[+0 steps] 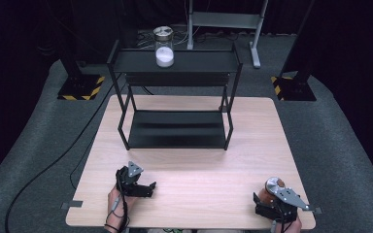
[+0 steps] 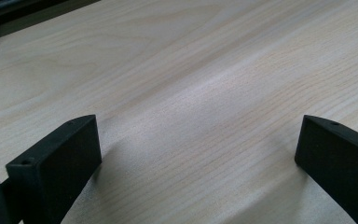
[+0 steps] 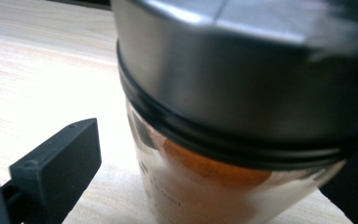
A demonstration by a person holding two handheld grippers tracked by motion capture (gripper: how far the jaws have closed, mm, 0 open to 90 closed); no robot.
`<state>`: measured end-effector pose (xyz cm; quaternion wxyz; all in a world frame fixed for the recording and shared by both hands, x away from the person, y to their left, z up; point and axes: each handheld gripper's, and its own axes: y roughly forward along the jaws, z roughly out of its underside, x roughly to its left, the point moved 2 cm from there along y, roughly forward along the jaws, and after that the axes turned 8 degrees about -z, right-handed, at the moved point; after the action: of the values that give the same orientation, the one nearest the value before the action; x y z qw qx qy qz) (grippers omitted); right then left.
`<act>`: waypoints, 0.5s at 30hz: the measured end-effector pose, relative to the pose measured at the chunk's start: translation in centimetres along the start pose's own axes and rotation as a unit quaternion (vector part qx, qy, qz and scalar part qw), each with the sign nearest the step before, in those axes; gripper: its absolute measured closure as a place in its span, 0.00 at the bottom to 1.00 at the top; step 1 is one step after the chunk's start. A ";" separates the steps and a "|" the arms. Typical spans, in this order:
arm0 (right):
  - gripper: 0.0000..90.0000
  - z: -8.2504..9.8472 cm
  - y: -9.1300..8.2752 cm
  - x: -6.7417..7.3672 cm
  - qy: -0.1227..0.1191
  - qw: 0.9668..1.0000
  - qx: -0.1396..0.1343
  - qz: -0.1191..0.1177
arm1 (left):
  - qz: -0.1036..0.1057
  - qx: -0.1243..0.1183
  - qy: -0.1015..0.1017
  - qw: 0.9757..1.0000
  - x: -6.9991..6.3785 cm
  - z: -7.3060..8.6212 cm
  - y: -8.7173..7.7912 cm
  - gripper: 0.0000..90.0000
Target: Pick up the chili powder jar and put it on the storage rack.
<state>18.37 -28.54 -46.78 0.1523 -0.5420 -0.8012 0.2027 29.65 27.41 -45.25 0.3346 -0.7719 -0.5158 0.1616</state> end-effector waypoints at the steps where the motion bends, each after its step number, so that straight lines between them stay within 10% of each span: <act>1: 0.00 -0.1 0.0 -0.1 -0.001 1.000 0.002 -0.003 | 0.000 0.000 0.000 1.000 0.0 0.0 0.0 0.00; 15: 0.17 -2.2 -0.3 -0.6 -0.015 0.999 0.032 -0.017 | -0.001 -0.004 0.010 1.000 -0.2 0.1 -0.1 0.00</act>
<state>19.32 -28.90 -44.73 0.1606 -0.5202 -0.8055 0.2340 29.46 27.28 -45.28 0.3368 -0.7746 -0.5136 0.1510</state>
